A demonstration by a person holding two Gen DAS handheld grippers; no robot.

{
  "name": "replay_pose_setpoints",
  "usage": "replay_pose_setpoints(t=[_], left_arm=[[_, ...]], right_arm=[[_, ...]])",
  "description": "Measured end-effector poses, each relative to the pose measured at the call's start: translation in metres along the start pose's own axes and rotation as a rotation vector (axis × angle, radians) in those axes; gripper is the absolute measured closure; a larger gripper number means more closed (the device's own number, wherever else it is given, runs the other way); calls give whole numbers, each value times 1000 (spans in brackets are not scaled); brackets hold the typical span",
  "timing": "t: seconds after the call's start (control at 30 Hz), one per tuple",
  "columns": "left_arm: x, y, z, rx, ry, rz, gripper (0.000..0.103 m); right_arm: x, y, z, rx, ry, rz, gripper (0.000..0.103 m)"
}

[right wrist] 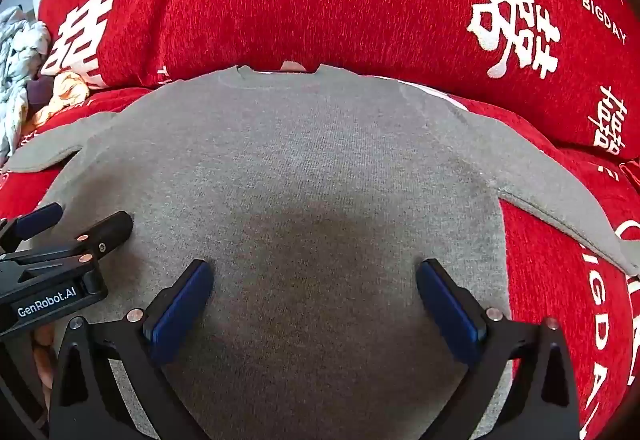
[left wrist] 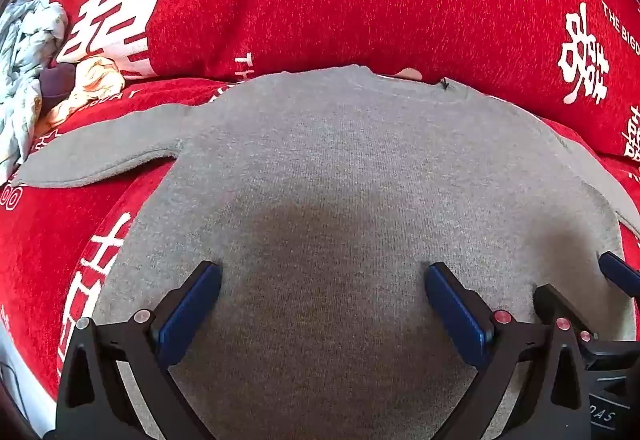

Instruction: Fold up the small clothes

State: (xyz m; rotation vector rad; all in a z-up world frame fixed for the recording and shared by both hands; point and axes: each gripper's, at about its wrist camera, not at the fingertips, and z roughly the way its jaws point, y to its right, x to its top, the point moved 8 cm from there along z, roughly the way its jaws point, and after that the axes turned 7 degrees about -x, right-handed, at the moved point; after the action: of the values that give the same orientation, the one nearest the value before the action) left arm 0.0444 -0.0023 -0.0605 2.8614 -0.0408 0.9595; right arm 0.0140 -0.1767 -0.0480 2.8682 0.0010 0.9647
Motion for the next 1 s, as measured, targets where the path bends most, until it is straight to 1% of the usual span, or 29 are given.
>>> replay_pose_setpoints(t=[0.37, 0.43, 0.5, 0.6, 0.73, 0.8, 0.9, 1.0], left_arm=[[1, -1, 0, 5, -1, -1, 0], [3, -1, 1, 7, -4, -2, 0], [-3, -1, 1, 9, -2, -1, 0], [-2, -3, 0, 8, -7, -9, 0], [-1, -6, 0, 26, -23, -23, 1], [-1, 0, 1, 39, -30, -26, 1], [1, 2, -1, 71, -57, -6, 1], [6, 9, -8, 93, -60, 13, 1]], right_arm=[[1, 0, 0, 1, -2, -1, 1], [1, -2, -1, -5, -6, -5, 1], [2, -3, -1, -11, -11, -10, 1], [3, -2, 1, -3, -31, -9, 1], [4, -2, 3, -2, -47, -13, 1], [4, -1, 3, -1, -62, -17, 1], [7, 1, 3, 4, -95, -33, 1], [11, 11, -2, -5, -89, -19, 1]])
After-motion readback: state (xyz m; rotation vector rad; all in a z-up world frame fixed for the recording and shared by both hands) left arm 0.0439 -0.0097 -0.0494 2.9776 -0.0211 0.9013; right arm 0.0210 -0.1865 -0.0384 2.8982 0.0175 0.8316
